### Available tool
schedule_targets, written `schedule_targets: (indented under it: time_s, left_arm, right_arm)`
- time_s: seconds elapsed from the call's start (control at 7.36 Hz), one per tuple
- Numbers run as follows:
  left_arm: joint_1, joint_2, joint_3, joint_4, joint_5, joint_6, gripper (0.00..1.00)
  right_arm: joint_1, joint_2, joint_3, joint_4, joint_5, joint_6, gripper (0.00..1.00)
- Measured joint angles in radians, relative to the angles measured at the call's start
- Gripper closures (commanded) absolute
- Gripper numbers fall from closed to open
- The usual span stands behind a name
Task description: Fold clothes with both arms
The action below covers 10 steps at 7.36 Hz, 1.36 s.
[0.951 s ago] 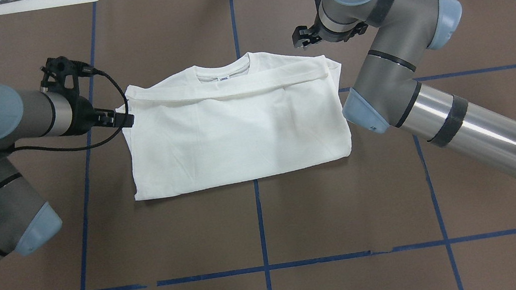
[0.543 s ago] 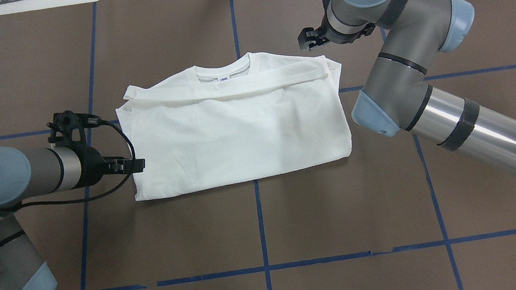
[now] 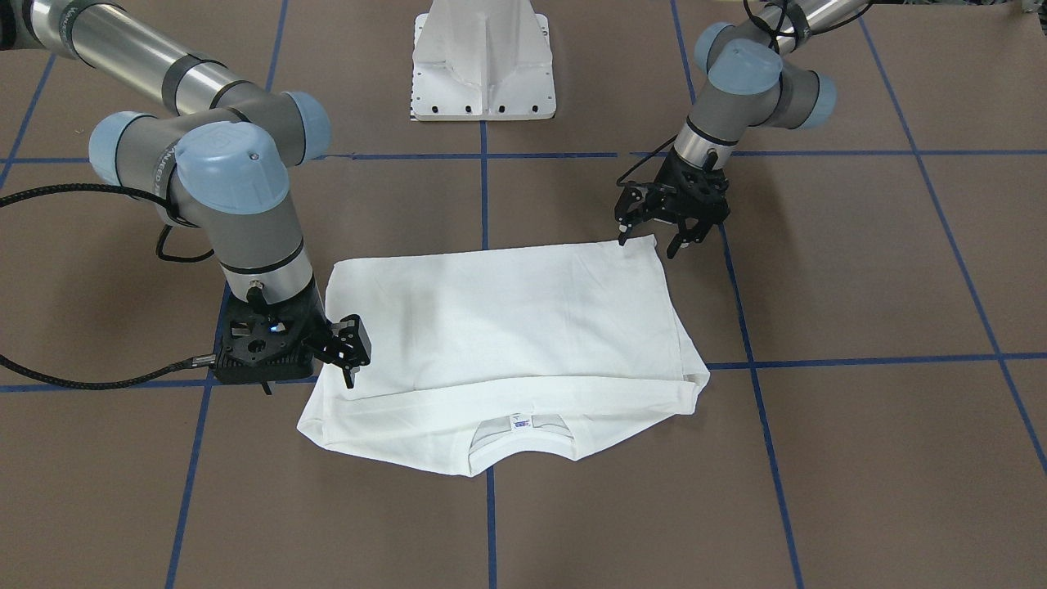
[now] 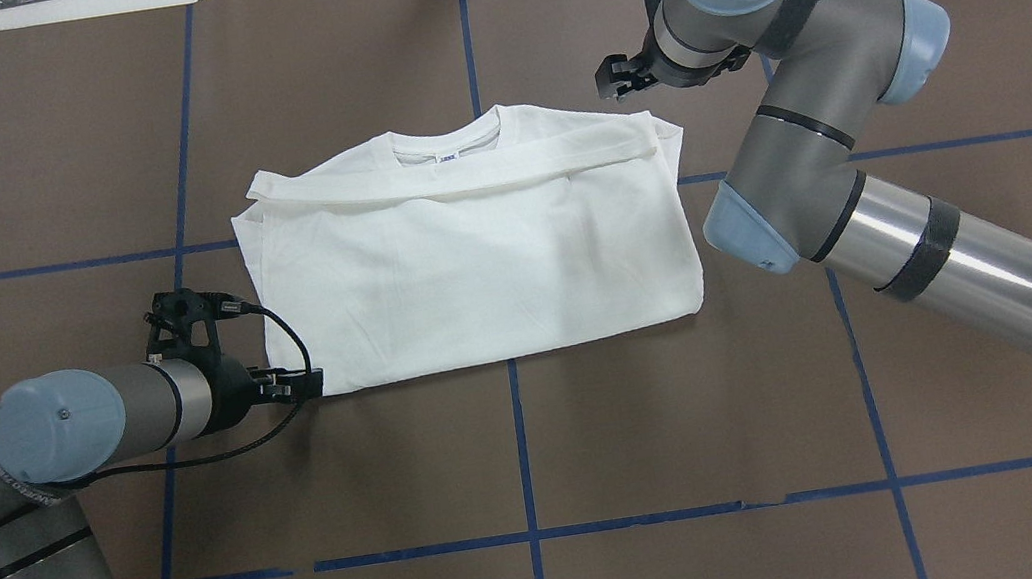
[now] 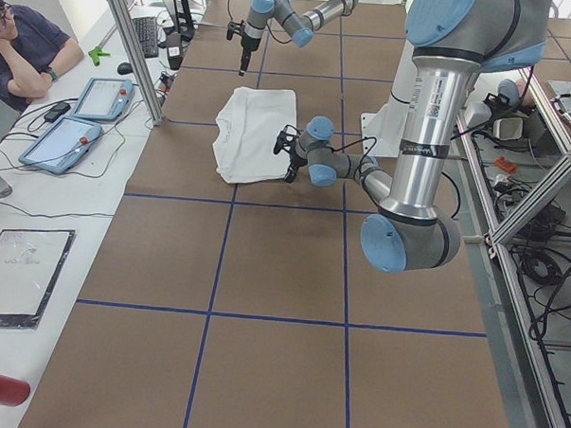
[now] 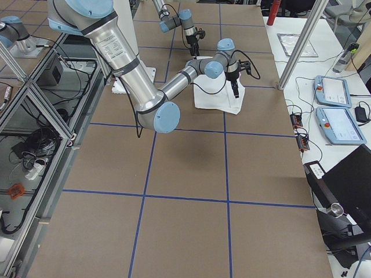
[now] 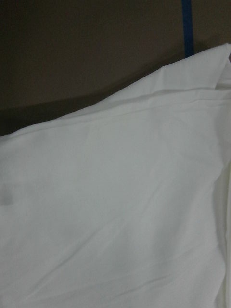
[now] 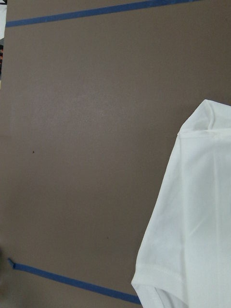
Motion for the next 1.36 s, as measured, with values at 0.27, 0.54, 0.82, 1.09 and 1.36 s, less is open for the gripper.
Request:
schedule_targets:
  time_s: [0.27, 0.54, 0.82, 1.09, 1.36]
  left_arm:
    - [0.019, -0.001, 0.008, 0.0, 0.005, -0.024, 1.0]
    - [0.019, 0.003, 0.001, 0.0, 0.003, -0.024, 1.0]
    - [-0.03, 0.005, 0.0, 0.006, 0.0, 0.031, 1.0]
    - [-0.133, 0.011, 0.012, 0.011, -0.005, 0.168, 1.0]
    - [-0.278, 0.003, 0.091, 0.009, -0.009, 0.345, 1.0]
  right_arm:
    - [-0.001, 0.001, 0.0, 0.001, 0.0, 0.0, 0.0]
    - [-0.001, 0.003, 0.005, 0.0, 0.0, 0.001, 0.0]
    - [-0.001, -0.001, 0.014, -0.001, 0.0, 0.002, 0.0]
    - [-0.001, -0.004, 0.017, -0.001, -0.003, 0.01, 0.0]
    - [-0.004, -0.004, 0.021, 0.0, -0.005, 0.017, 0.0]
